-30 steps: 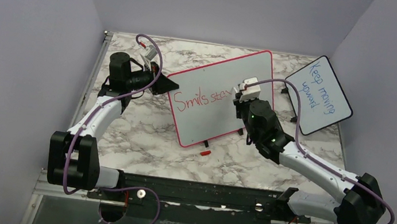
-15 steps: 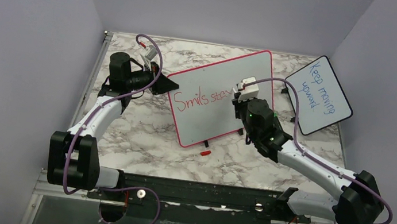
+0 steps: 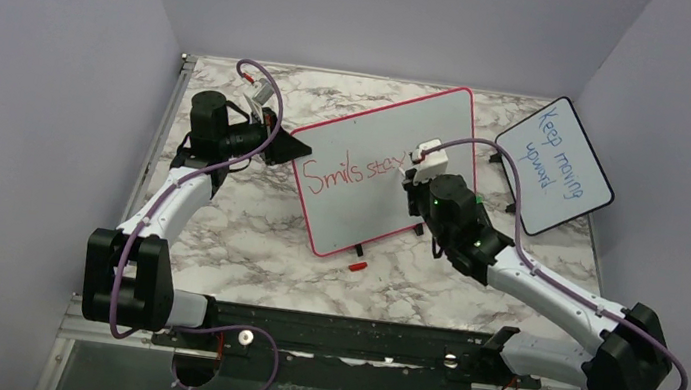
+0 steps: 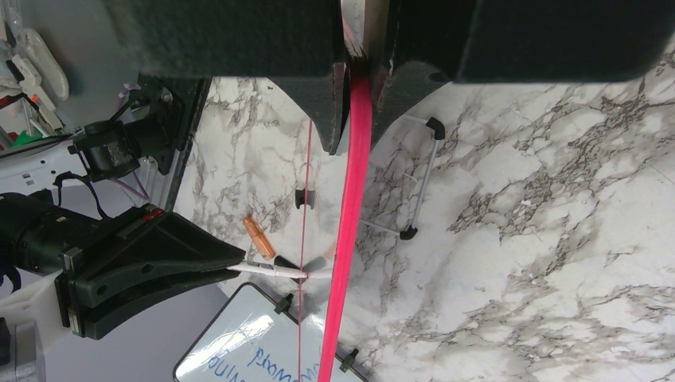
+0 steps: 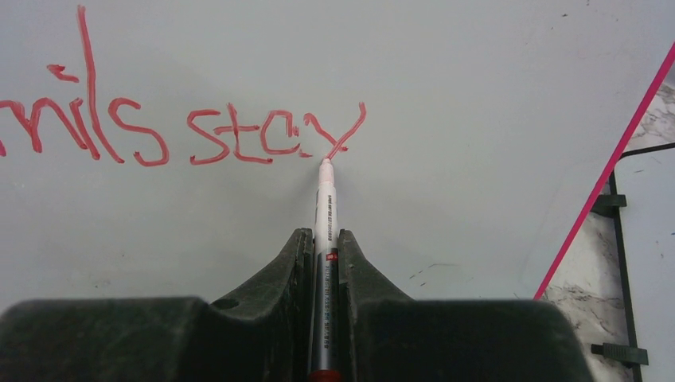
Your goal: Write a sentence on the whiteboard
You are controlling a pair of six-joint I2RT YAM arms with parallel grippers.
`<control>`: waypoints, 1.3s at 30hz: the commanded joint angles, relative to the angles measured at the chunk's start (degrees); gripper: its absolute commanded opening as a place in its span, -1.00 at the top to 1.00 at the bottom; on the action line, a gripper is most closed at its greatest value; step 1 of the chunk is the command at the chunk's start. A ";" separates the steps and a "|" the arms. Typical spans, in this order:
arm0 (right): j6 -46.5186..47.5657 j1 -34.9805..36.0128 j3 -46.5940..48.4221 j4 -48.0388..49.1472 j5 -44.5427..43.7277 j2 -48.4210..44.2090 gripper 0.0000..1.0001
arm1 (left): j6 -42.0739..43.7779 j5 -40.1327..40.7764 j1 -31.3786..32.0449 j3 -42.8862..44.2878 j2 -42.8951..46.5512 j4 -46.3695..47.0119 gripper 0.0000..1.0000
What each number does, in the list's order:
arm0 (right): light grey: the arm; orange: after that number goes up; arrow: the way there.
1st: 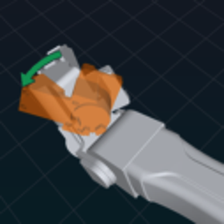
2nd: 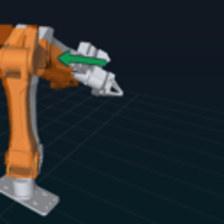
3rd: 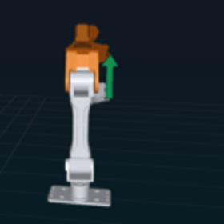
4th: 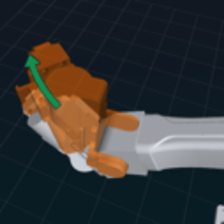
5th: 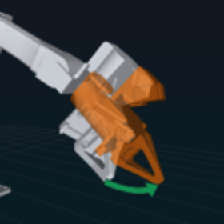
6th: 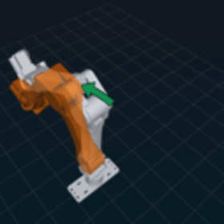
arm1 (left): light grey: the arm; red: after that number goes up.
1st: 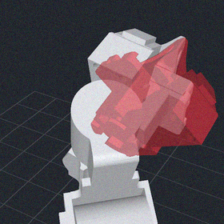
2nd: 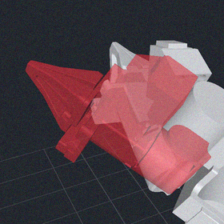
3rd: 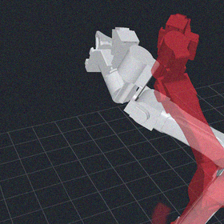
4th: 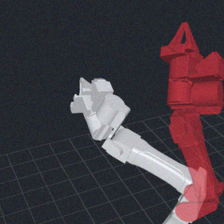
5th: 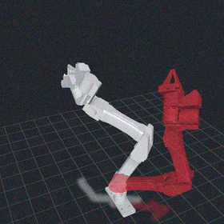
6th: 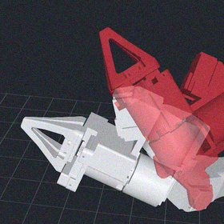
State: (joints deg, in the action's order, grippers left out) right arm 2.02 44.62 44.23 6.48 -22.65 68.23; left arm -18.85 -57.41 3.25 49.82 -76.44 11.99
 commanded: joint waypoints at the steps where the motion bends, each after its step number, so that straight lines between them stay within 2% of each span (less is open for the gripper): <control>1: -1.85 -0.24 -0.93 -5.49 5.10 -0.20 0.98 | 7.07 6.61 1.32 -1.31 -1.49 -4.25 1.00; 14: -4.22 -0.24 -0.90 -8.62 8.46 -1.29 0.98 | 7.07 6.69 1.33 -1.31 -1.48 -4.34 1.00; 19: -3.67 -0.24 -0.77 -9.37 7.11 -2.90 0.98 | 7.12 6.77 1.35 -1.22 -1.43 -4.43 1.00; 26: -0.03 -0.23 -1.54 -8.28 5.64 -7.20 0.98 | 7.16 7.25 1.33 -1.22 -1.38 -4.60 1.00; 31: 0.21 0.13 -2.87 -6.93 8.37 -8.39 0.98 | 7.14 7.45 1.33 -1.22 -1.25 -4.69 1.00; 39: 0.35 1.79 -4.21 -4.20 8.07 -9.30 0.98 | 7.04 8.04 1.32 -1.31 -1.28 -4.69 1.00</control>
State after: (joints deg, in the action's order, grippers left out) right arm 1.58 45.47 40.69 -0.45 -15.53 60.31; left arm -18.85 -57.39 3.25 49.82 -76.38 11.88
